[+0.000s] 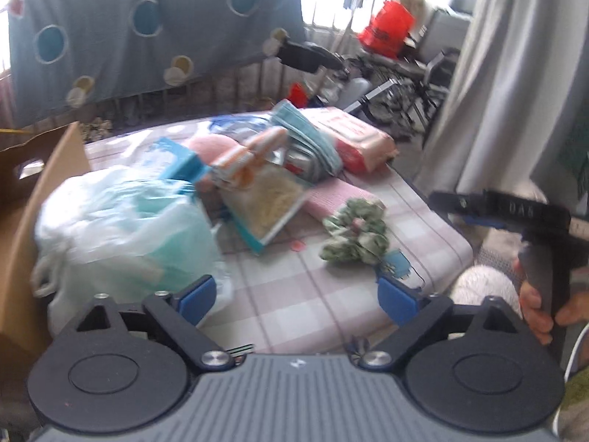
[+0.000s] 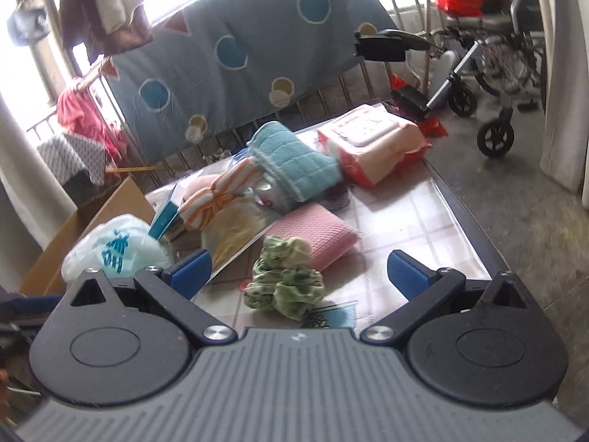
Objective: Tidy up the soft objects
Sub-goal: 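Move the left tool to the green scrunchie and close on it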
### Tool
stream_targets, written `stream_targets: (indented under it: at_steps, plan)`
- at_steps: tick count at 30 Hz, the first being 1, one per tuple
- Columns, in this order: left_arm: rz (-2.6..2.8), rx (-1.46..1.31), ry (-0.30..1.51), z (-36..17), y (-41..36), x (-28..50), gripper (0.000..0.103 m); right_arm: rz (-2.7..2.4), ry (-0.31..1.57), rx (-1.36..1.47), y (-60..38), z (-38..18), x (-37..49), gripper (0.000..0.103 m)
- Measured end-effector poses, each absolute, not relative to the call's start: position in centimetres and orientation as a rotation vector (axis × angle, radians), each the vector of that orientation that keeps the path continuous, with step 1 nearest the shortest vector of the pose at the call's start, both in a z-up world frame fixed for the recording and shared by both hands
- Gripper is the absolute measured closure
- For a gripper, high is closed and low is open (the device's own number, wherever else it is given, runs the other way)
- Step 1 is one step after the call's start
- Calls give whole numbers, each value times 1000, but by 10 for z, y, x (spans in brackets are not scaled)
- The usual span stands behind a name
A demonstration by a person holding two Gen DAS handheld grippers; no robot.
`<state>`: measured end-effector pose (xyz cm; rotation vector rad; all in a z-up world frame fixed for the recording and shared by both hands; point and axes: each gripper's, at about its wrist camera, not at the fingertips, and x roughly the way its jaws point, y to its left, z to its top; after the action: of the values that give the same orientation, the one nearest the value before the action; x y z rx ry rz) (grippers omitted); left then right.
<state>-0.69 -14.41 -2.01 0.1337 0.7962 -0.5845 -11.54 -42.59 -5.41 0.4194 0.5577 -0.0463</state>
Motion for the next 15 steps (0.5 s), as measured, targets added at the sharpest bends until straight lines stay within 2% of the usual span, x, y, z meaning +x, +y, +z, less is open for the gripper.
stream_targets:
  at_steps: [3, 5, 7, 10, 13, 15]
  plan:
    - [-609, 175, 838, -35, -171, 2, 24, 5, 560, 492, -446, -66, -108, 3]
    - [-619, 184, 866, -44, -184, 8, 39, 50, 569, 520, -452, -73, -96, 8]
    - [-626, 182, 888, -51, -193, 15, 42, 89, 581, 528, -453, -78, -83, 20]
    - [-642, 185, 909, -56, -209, 25, 37, 134, 590, 532, -451, -80, -63, 32]
    - [-646, 200, 930, -62, -225, 35, 17, 155, 587, 554, -454, -82, -54, 43]
    - [-641, 209, 943, -65, -236, 42, 12, 156, 589, 577, -460, -85, -49, 44]
